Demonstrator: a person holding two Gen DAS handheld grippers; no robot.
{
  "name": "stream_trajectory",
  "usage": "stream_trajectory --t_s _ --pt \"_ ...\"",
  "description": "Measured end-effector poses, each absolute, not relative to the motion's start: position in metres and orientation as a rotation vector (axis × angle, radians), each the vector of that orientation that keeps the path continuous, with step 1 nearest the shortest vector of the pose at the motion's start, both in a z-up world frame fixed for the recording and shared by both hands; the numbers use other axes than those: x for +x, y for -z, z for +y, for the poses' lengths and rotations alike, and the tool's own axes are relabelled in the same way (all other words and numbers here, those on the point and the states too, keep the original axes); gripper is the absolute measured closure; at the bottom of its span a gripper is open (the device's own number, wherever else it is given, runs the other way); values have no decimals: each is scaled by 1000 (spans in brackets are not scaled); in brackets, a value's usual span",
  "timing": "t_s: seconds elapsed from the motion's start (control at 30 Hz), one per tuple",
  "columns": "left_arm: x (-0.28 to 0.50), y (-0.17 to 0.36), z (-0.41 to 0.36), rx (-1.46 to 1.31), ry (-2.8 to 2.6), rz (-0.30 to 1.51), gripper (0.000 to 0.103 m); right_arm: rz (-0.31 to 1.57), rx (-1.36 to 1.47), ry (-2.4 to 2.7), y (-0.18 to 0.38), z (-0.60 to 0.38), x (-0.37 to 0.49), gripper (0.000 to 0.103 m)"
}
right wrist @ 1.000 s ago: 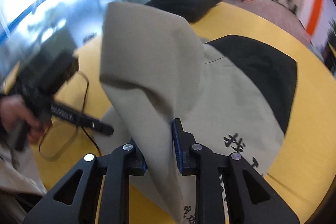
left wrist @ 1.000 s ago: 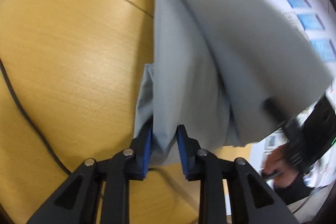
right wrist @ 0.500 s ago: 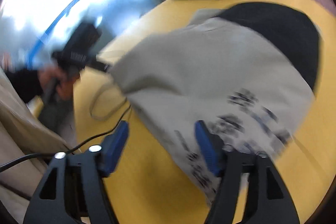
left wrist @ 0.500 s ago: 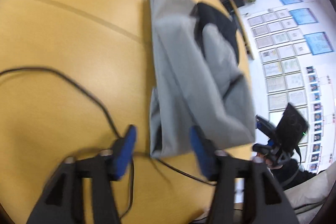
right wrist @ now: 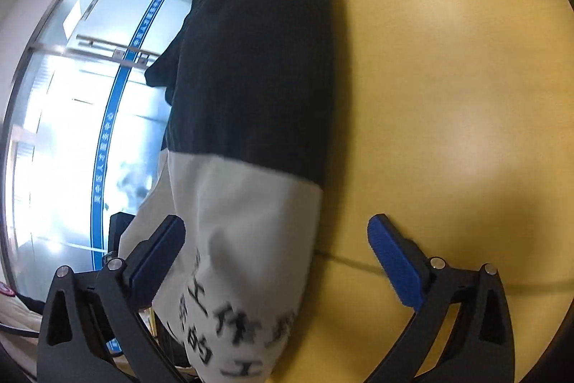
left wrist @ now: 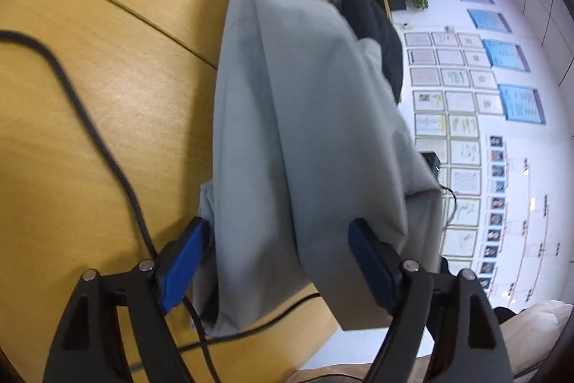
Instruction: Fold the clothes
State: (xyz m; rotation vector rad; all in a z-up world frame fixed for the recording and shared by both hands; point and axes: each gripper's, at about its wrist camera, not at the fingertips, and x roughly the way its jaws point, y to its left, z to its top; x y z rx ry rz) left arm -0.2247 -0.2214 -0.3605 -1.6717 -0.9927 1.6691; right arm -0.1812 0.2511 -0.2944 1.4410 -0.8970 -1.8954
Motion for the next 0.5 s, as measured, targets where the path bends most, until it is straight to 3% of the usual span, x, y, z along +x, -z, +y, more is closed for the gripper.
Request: stream_trajectory --t_s 0.1,0.23,0.37,0.5 --pt "-224 360 -220 -1655 -1641 -992 17 -831 1433 1839 294 225 -209 0" --pt "-224 370 -216 -1610 -1549 -1121 16 -723 1430 1848 291 196 -222 0" --pt "-222 370 -222 -1541 -1498 -1202 15 -658 1445 1914 289 187 -214 14" --pt "-218 369 -232 -1482 -1454 -1261 10 -684 1438 1912 291 172 -211 13"
